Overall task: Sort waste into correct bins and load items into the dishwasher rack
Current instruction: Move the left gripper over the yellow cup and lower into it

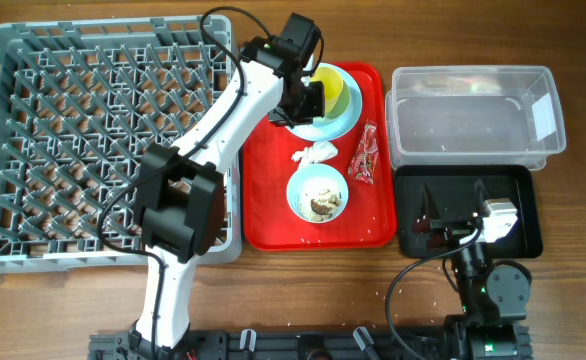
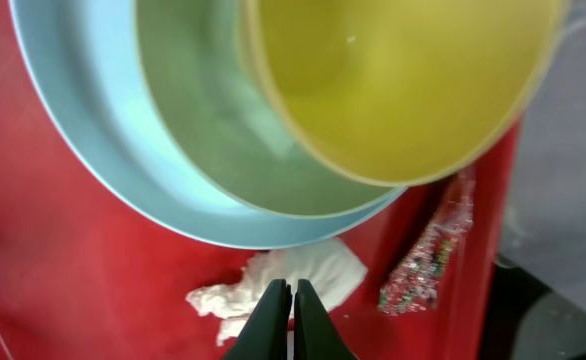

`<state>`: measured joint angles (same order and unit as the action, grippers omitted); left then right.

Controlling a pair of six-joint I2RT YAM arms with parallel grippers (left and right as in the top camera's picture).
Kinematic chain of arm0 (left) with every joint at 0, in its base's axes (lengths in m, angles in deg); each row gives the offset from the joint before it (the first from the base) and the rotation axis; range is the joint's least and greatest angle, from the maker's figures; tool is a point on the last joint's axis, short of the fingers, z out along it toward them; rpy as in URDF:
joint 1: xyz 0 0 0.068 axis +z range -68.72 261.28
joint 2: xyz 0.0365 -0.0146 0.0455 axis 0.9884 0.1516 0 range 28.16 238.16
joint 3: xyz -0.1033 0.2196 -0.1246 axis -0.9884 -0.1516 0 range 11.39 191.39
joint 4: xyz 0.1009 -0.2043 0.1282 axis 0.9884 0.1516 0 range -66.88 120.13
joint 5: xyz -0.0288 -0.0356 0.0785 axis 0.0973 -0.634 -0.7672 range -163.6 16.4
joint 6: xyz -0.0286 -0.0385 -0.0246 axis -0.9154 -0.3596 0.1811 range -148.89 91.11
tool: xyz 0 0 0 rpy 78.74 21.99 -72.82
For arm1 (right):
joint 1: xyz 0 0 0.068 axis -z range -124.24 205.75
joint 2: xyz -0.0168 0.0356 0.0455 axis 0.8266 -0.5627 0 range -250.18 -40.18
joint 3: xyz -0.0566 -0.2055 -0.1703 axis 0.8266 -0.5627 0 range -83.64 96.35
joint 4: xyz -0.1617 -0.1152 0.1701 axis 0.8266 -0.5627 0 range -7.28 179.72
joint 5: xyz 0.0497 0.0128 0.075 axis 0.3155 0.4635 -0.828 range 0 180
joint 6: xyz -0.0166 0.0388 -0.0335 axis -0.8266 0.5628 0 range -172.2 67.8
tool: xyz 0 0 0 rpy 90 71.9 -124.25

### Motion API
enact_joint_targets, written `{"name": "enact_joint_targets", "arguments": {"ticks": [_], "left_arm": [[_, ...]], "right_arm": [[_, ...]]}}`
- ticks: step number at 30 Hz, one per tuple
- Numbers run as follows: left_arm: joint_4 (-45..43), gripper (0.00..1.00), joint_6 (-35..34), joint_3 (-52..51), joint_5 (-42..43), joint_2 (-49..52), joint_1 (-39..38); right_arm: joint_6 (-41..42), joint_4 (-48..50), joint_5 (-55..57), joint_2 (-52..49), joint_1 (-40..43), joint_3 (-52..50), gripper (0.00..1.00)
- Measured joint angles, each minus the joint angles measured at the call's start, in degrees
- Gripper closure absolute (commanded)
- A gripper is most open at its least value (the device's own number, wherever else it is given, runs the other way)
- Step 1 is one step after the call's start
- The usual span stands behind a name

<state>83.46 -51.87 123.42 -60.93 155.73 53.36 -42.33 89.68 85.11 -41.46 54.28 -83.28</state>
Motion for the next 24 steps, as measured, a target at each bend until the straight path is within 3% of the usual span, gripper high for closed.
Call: {"name": "enact_joint_targets", "arguments": {"ticks": [10, 17, 24], "left_arm": [[0.48, 0.96, -2.23, -0.76, -8.15, 2.01, -0.39], [-9.18, 0.96, -2.82, -7.93, -8.46, 2.12, -1.07], [-10.03, 0.96, -2.82, -8.26, -8.55, 2.12, -1.07]], "right_arm": [[0.00, 0.00, 0.00, 0.00, 0.00, 0.00, 0.00], [0.00, 0.00, 0.00, 0.00, 0.00, 0.00, 0.00], [0.00, 0.00, 0.00, 0.00, 0.00, 0.00, 0.00]]}}
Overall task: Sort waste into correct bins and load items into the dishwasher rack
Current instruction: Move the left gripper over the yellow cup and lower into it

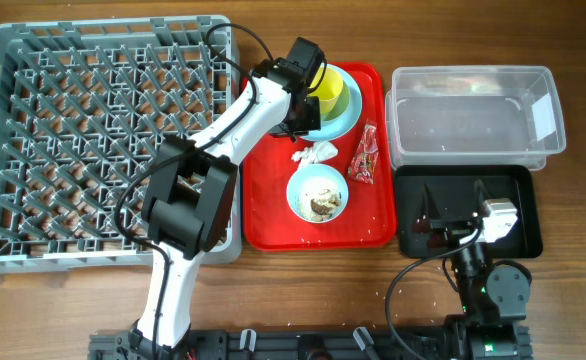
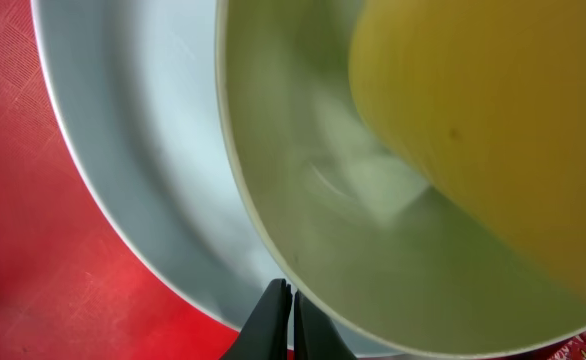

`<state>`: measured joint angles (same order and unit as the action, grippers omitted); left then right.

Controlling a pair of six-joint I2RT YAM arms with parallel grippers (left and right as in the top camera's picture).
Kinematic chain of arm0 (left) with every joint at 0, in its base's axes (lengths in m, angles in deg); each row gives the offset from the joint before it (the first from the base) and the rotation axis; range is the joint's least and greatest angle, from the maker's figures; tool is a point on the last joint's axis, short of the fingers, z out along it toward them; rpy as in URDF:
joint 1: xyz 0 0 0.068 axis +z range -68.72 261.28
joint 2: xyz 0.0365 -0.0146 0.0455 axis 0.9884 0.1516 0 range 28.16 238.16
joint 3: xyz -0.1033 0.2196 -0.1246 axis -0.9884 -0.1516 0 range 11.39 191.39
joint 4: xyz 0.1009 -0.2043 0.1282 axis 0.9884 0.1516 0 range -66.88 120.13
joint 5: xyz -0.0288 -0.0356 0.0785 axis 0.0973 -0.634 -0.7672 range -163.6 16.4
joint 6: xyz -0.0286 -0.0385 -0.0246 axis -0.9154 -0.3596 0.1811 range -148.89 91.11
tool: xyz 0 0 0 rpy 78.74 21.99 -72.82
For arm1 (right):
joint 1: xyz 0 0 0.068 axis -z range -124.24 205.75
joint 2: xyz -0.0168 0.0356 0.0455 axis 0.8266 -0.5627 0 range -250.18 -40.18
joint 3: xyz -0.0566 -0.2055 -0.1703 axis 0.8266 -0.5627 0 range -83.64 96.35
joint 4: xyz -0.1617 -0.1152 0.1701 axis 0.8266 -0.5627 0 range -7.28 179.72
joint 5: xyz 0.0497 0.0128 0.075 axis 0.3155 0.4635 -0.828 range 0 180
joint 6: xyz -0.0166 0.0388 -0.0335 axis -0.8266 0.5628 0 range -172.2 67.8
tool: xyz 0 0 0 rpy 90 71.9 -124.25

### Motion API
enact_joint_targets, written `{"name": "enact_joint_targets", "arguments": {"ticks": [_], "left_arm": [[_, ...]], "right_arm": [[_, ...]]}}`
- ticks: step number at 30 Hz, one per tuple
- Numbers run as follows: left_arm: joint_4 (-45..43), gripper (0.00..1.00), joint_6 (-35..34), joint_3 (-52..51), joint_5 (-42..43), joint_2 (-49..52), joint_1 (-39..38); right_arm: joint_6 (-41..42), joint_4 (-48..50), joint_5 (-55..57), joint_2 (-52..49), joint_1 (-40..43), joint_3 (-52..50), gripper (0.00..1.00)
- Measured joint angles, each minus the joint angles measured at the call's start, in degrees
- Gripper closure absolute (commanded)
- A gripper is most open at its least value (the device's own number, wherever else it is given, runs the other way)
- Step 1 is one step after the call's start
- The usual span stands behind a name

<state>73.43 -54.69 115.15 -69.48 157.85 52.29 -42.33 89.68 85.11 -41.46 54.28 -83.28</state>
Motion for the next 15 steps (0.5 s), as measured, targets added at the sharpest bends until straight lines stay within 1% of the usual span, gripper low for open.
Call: {"name": "enact_joint_targets", "arguments": {"ticks": [5, 7, 11, 15], "left_arm": [[-1.29, 0.96, -0.02, -1.86, -0.57, -0.02, 0.02], [0.13, 0.96, -0.22, -2.05, -1.18, -0.13, 0.02], [7.02, 0.96, -0.22, -3.76, -1.07, -0.98, 0.04], [14.23, 0.96, -0.22, -4.13, -1.07, -7.65, 0.04]], "right_arm": [[0.00, 0.00, 0.00, 0.00, 0.00, 0.00, 0.00], [0.00, 0.00, 0.02, 0.00, 0.00, 0.00, 0.00], [0.00, 0.00, 0.02, 0.00, 0.00, 0.00, 0.00], [0.00, 0.00, 0.02, 0.00, 0.00, 0.00, 0.00]]}}
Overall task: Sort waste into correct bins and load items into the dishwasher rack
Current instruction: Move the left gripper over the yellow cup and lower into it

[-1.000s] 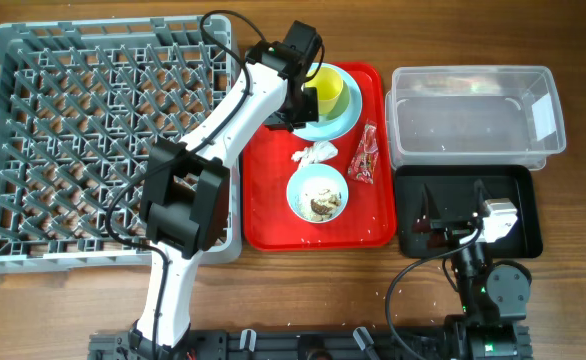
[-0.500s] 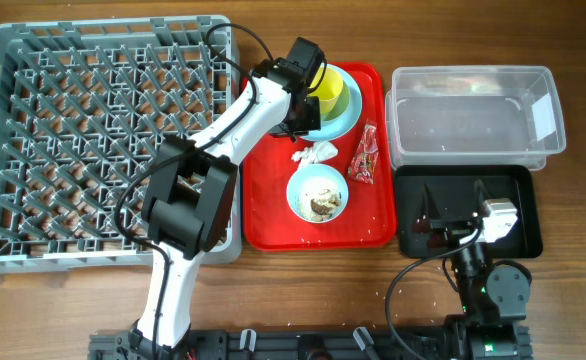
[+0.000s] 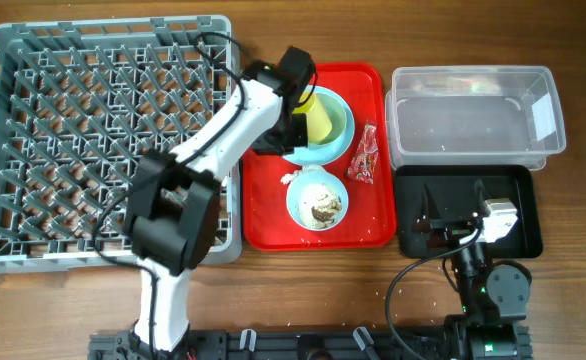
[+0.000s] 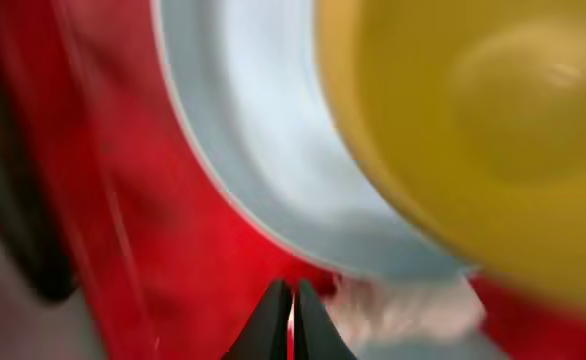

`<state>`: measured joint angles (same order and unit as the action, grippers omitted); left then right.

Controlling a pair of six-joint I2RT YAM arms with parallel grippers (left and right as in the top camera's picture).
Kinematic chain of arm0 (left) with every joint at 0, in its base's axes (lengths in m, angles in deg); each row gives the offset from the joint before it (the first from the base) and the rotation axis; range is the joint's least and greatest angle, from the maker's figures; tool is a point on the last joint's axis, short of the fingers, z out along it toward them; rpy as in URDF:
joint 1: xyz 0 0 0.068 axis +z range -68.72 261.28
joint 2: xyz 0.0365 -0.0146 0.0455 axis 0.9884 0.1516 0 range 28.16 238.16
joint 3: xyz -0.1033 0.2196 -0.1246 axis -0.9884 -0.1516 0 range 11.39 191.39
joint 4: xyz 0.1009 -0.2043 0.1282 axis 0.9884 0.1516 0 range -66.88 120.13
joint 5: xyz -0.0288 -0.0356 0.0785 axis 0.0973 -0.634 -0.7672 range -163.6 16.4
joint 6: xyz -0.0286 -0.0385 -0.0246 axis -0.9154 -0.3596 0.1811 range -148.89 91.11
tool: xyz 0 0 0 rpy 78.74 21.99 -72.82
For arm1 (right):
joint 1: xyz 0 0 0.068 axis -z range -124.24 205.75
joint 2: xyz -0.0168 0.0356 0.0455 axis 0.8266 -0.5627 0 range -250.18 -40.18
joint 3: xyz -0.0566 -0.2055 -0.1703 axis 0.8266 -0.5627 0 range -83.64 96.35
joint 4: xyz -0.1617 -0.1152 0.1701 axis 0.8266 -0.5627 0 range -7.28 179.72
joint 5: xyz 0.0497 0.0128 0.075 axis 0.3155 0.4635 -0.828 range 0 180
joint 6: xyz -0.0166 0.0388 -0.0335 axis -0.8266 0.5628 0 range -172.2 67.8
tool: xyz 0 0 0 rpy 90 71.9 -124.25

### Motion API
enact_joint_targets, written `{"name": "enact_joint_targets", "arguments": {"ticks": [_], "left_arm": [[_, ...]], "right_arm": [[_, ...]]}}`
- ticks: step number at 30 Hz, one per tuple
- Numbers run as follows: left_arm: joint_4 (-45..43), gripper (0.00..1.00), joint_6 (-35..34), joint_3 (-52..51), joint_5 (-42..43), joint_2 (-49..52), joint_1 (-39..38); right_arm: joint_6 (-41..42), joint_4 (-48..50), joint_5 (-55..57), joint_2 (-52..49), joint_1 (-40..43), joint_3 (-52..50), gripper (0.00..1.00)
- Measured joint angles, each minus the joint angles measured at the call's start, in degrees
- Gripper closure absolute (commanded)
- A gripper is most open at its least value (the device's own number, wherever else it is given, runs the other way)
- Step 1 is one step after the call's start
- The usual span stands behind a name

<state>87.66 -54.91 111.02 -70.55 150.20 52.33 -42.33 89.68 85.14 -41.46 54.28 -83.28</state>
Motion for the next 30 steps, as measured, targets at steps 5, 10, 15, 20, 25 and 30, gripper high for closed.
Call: {"name": "enact_joint_targets", "arguments": {"ticks": [5, 10, 15, 20, 25, 30], "left_arm": [[0.98, 0.92, 0.00, -0.02, 0.00, -4.66, 0.00], [-8.33, 0.76, -0.02, -0.07, 0.00, -6.60, 0.00], [-14.84, 0.51, 1.97, -0.11, -0.22, -6.62, -0.26], [-28.28, 0.41, 9.90, -0.17, -0.26, -6.78, -0.48], [-31.08, 0.44, 14.03, -0.17, -0.17, -6.86, -0.70], [-28.89, 0.51, 15.26, -0.17, 2.19, -6.16, -1.75]], "right_arm": [[0.00, 0.00, -0.02, 0.00, 0.00, 0.00, 0.00], [0.00, -0.02, -0.02, 0.00, 0.00, 0.00, 0.00], [0.00, 0.00, -0.02, 0.00, 0.00, 0.00, 0.00], [0.00, -0.02, -0.02, 0.00, 0.00, 0.00, 0.00], [0.00, -0.02, 0.00, 0.00, 0.00, 0.00, 0.00], [0.00, 0.00, 0.00, 0.00, 0.00, 0.00, 0.00]]}}
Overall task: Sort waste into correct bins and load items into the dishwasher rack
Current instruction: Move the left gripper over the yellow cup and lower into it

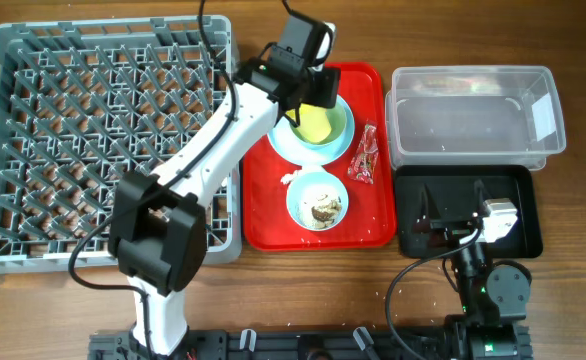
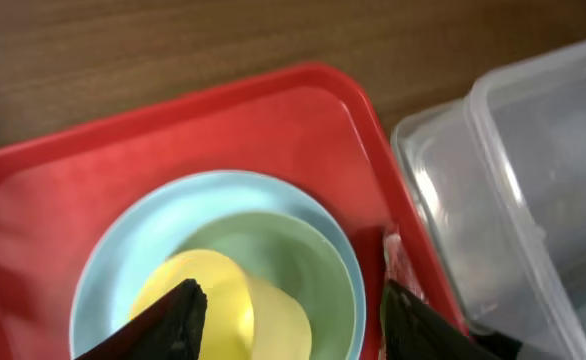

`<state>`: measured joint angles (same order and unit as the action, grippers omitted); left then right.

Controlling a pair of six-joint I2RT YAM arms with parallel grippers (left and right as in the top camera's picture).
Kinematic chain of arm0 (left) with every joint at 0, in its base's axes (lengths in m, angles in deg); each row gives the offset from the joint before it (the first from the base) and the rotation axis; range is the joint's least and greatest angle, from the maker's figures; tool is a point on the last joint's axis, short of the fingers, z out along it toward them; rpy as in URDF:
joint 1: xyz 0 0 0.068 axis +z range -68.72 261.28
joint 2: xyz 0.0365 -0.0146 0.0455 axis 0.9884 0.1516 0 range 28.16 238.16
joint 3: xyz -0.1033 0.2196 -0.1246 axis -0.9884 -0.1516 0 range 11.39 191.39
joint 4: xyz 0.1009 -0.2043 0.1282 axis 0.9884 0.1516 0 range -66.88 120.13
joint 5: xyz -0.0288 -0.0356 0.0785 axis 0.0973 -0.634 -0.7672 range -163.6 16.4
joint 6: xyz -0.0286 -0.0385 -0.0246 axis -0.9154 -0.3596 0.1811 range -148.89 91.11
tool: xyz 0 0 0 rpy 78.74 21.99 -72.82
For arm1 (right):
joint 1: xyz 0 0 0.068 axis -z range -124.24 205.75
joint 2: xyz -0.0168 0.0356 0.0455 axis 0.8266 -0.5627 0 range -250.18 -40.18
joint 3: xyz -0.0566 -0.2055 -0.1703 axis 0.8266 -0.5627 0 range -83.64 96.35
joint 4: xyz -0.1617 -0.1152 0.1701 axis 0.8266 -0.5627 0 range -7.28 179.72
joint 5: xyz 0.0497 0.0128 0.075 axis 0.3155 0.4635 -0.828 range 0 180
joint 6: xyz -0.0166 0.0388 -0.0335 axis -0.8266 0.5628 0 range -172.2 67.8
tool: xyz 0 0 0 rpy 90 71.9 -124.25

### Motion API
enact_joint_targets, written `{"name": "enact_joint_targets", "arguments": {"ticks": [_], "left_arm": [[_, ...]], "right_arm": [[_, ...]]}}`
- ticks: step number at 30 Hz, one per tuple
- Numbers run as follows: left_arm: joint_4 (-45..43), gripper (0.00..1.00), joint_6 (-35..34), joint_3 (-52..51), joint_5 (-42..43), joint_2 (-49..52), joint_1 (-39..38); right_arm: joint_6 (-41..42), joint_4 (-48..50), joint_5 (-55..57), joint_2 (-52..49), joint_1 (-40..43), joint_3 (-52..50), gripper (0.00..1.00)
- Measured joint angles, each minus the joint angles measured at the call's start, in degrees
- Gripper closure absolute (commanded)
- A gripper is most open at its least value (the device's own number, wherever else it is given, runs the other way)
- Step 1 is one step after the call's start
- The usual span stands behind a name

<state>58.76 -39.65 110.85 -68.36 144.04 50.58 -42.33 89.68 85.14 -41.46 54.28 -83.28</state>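
My left gripper is open, hanging above a stack at the far end of the red tray. The stack is a yellow cup tipped on its side inside a green bowl, which sits in a light blue bowl. Overhead, the left gripper is just beyond the stack. A white bowl with food scraps sits nearer, with a crumpled tissue at its rim. A red wrapper lies on the tray's right side. My right gripper rests over the black bin.
The grey dishwasher rack fills the left of the table. A clear plastic bin stands at the right, close to the tray's edge, with a black bin in front of it.
My left gripper was shut and low against the blue bowl's left side. Now it is open and higher, looking down on the stack. The right arm has not moved.
My left gripper was shut by the stacked bowls at the tray's far end, with the tissue lying free below them. The stack then stood closer to the food bowl, the tissue squeezed between, and the yellow cup tipped over. Now the gripper is open above it.
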Motion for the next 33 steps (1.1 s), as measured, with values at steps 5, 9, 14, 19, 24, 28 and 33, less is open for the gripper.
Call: {"name": "enact_joint_targets", "arguments": {"ticks": [5, 9, 14, 19, 24, 28, 33], "left_arm": [[7.78, 0.70, 0.70, 0.02, 0.61, 0.92, -0.35], [10.67, 0.70, 0.85, 0.00, 0.63, 0.92, -0.35], [11.13, 0.70, 0.85, 0.00, 1.92, 0.92, -0.35], [11.43, 0.71, 0.85, 0.00, 5.05, 0.92, -1.14], [11.61, 0.72, 0.85, 0.00, 5.38, 1.27, -1.92], [11.69, 0.73, 0.85, 0.00, 5.60, 2.93, -1.99], [8.90, 0.71, 0.85, 0.00, 5.60, 4.44, -2.32]], "right_arm": [[0.00, 0.00, 0.00, 0.00, 0.00, 0.00, 0.00], [0.00, 0.00, -0.02, 0.00, 0.00, 0.00, 0.00], [0.00, 0.00, -0.02, 0.00, 0.00, 0.00, 0.00], [0.00, 0.00, -0.02, 0.00, 0.00, 0.00, 0.00], [0.00, 0.00, -0.02, 0.00, 0.00, 0.00, 0.00], [0.00, 0.00, -0.02, 0.00, 0.00, 0.00, 0.00], [0.00, 0.00, -0.02, 0.00, 0.00, 0.00, 0.00]]}}
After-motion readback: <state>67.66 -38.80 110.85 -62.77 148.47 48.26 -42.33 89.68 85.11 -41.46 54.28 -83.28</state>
